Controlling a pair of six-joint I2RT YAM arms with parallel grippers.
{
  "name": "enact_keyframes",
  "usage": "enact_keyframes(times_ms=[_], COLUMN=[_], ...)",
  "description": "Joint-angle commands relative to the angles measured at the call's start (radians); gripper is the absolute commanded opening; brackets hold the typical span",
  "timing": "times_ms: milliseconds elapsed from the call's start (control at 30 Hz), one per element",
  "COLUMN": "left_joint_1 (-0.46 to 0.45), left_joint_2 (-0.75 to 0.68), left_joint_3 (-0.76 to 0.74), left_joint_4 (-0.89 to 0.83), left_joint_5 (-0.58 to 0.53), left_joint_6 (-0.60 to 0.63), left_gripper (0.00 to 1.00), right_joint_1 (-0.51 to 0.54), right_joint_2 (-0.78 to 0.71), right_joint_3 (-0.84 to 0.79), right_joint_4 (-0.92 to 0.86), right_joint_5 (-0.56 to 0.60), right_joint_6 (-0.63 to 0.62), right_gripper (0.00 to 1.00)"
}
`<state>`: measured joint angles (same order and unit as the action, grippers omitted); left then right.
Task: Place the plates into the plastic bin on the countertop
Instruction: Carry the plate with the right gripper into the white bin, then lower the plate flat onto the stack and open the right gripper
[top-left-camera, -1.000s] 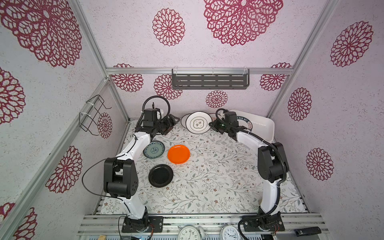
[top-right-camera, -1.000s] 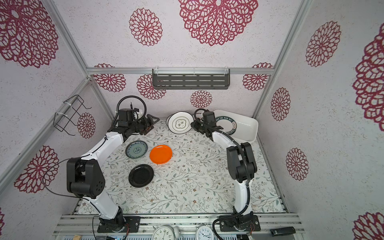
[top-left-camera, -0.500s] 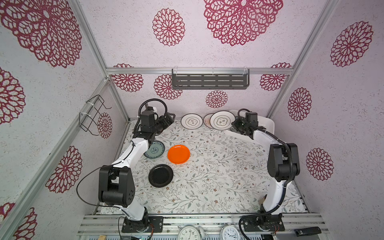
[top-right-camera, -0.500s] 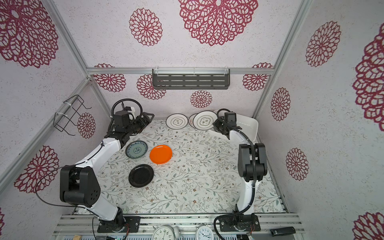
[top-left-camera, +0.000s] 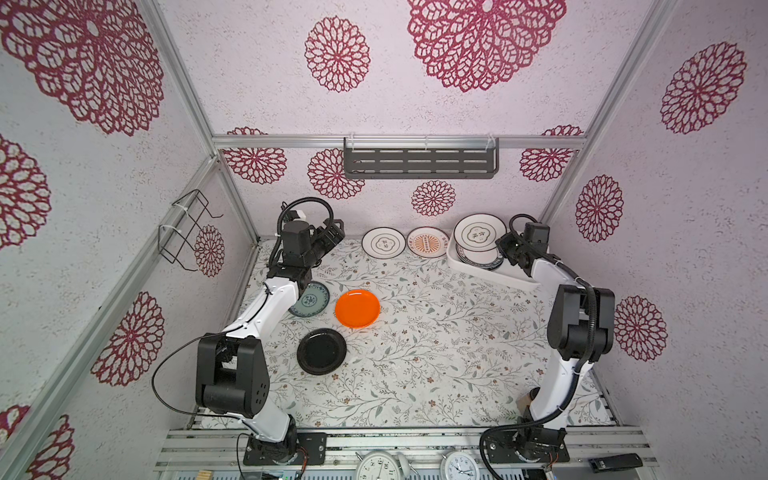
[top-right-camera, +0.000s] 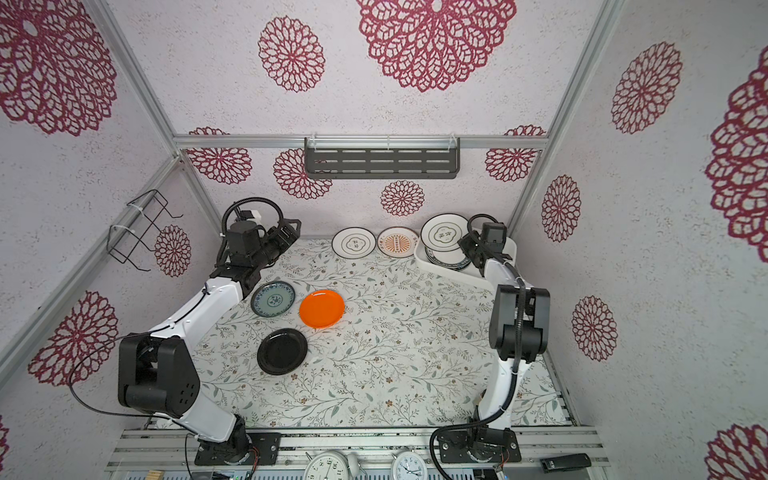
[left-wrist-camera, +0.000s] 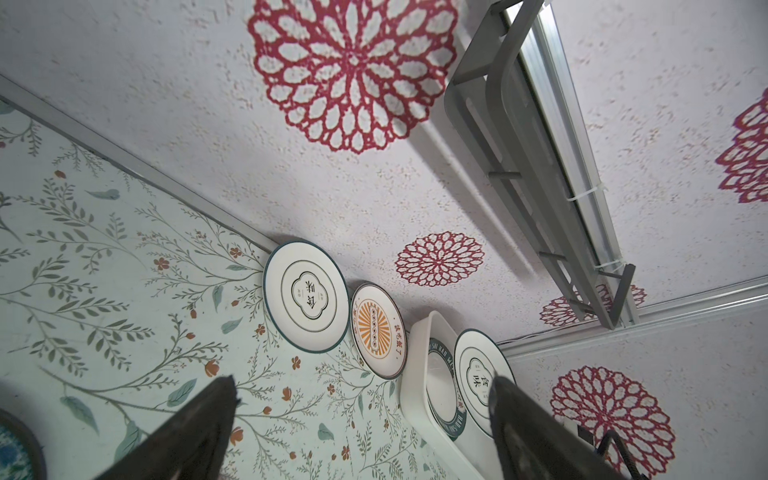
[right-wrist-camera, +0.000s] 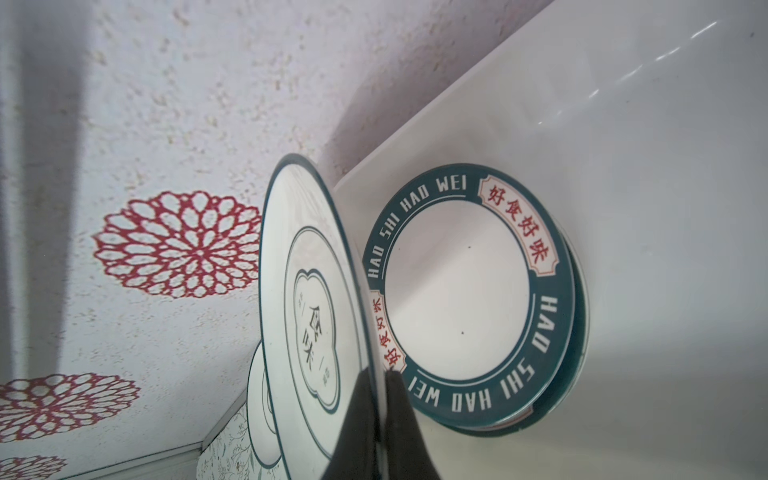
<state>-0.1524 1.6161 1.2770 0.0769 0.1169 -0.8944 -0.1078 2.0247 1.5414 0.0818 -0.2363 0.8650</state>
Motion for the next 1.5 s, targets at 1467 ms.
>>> enact_keyframes(times_ms=[1467], left_joint_1=[-0.074], left_joint_2=[-0.15], left_joint_3=[-0.008], left_joint_4=[-0.157], left_joint_5=[-0.372], left_joint_6=[0.097], left_gripper=[0.97], right_joint_1=[-0.056], right_joint_2=[0.258], right_joint_3=[0.275], right_joint_4=[-0.117], right_joint_5=[-0.106], right_joint_6=[-0.12], right_gripper=[0.13])
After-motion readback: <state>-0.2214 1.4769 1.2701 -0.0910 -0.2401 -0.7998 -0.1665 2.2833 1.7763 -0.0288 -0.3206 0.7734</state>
